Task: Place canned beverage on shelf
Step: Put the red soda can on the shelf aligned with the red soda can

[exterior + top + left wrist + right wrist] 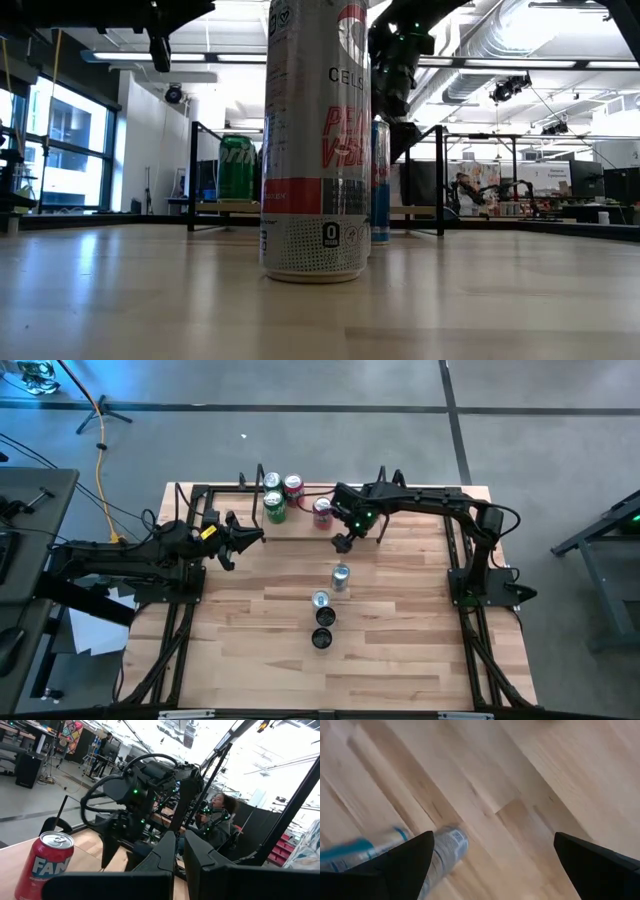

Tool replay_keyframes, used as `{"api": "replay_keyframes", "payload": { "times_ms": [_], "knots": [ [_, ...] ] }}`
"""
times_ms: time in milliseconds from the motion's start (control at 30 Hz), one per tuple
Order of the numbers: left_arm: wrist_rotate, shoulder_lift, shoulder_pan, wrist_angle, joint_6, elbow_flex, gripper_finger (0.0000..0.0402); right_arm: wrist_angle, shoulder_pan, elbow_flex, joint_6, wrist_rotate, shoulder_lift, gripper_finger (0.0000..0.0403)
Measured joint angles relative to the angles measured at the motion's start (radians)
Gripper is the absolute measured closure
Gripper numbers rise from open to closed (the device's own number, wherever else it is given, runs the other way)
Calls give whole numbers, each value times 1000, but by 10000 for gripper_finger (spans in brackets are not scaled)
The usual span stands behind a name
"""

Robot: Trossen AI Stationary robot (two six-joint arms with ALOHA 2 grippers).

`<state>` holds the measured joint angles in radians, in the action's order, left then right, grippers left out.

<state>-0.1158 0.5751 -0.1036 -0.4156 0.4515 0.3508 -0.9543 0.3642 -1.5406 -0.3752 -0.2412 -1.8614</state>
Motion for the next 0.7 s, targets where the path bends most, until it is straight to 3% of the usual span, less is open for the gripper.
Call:
{"api": "replay_keyframes", "payload": {
  "times_ms": [133, 367, 633, 700],
  "knots": [
    [0, 0, 0, 0, 0, 0, 400, 2, -3, 0, -80, -16, 0, 6],
    [1, 0, 0, 0, 0, 0, 400, 47, -45, -2, -32, -89, 0, 6],
    [1, 0, 0, 0, 1, 0, 400, 38, -103, -67, -53, -39, 0, 6],
    [1, 0, 0, 0, 1, 0, 400, 27, -120, -100, -86, 21, 0, 6]
  ]
}}
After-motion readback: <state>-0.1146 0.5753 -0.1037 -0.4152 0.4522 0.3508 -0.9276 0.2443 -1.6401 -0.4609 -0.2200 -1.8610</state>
